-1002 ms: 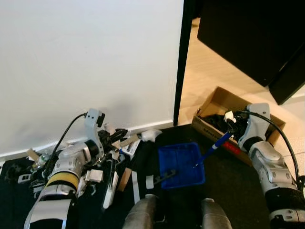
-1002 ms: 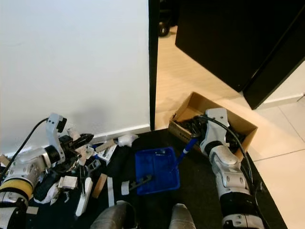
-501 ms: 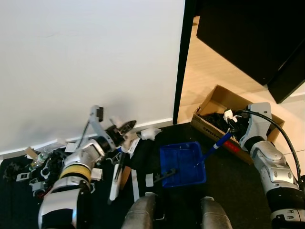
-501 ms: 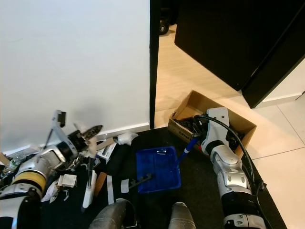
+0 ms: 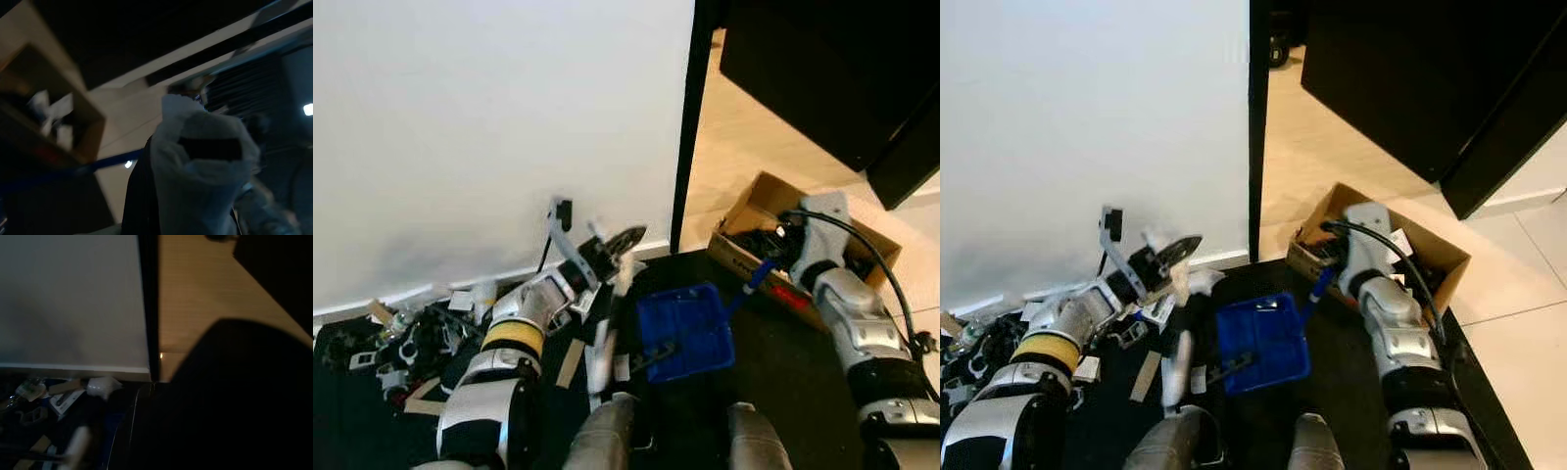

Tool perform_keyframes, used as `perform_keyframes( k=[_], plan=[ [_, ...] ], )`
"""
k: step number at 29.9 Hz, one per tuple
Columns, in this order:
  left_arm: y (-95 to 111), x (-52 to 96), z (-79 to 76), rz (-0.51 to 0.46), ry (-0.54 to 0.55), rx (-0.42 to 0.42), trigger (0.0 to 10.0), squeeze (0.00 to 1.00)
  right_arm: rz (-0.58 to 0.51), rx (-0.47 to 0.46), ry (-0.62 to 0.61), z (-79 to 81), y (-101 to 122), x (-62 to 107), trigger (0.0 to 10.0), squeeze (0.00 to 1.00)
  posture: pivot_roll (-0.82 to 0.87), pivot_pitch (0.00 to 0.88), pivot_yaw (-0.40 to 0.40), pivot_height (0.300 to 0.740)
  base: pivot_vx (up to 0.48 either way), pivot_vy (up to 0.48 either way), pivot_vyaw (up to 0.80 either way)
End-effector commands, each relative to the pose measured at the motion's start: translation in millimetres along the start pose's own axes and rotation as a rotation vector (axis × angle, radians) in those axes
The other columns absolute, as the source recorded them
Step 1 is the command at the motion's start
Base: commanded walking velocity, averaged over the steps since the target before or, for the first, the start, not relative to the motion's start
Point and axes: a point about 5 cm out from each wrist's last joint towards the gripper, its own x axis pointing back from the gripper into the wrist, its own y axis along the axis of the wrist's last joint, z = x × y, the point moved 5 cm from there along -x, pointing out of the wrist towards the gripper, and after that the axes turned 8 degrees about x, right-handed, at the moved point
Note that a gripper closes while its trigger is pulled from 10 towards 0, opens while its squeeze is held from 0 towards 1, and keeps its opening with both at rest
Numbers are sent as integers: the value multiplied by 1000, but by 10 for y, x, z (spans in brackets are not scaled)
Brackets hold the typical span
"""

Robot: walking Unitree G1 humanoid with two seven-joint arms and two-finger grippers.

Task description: Sweep floor

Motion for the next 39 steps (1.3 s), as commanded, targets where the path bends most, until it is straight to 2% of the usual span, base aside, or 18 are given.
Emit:
perform_keyframes(
  k=[1,5,7,8,10,11,12,13,14,16,17,21,24,28,32,33,35,39],
  plan=[
    [48,-34,-81,-32,-41,19,10000,0,22,3,72,155,-79,-24,10000,0,-7,284,83,740,0,0,0],
    [140,-34,-156,-35,-55,-28,10000,0,21,19,141,271,-43,-75,10000,0,-1,283,85,740,0,0,0],
    [312,74,-192,-32,-31,-136,10000,0,23,16,172,335,-24,-115,10000,0,17,279,87,740,0,0,0],
    [312,74,-192,-32,-31,-136,10000,0,23,16,172,335,-24,-115,10000,0,17,279,87,740,0,0,0],
    [483,225,-227,-10,6,-274,10000,0,32,-3,178,375,-40,-142,10000,0,23,279,85,740,0,0,0],
    [483,225,-227,-10,6,-274,10000,0,32,-3,178,375,-40,-142,10000,0,23,279,85,740,0,0,0],
    [631,400,-272,17,42,-393,10000,0,55,-43,150,379,-111,-154,10000,0,50,275,84,740,0,0,0],
    [685,468,-295,23,55,-432,10000,0,68,-52,137,378,-147,-158,10000,0,53,274,85,740,0,0,0],
    [685,468,-295,23,55,-432,10000,0,68,-52,137,378,-147,-158,10000,0,53,274,85,740,0,0,0],
    [841,665,-317,34,112,-531,10000,0,85,-71,122,403,-217,-156,10000,0,64,271,82,740,0,0,0],
    [841,665,-317,34,112,-531,10000,0,85,-71,122,403,-217,-156,10000,0,64,271,82,740,0,0,0],
    [928,916,-206,70,223,-620,10000,0,91,-82,131,462,-266,-146,10000,0,65,275,76,740,0,0,0],
    [885,993,-128,91,254,-627,10000,0,91,-80,134,465,-273,-143,10000,0,64,276,75,740,0,0,0],
    [712,1133,129,86,333,-555,10000,0,85,-72,134,444,-268,-141,10000,0,47,282,71,740,0,0,0],
    [599,1185,261,80,372,-513,10000,0,81,-68,131,427,-259,-142,10000,0,35,288,70,740,0,0,0],
    [458,1226,409,57,406,-433,10000,0,74,-64,129,403,-245,-141,10000,0,14,306,62,740,0,0,0],
    [406,1238,460,46,417,-398,10000,0,72,-62,128,395,-240,-139,10000,0,11,308,61,740,0,0,0],
    [185,1249,625,0,444,-261,10000,0,64,-53,129,364,-227,-119,10000,0,-19,324,52,740,0,0,0]
  ],
)
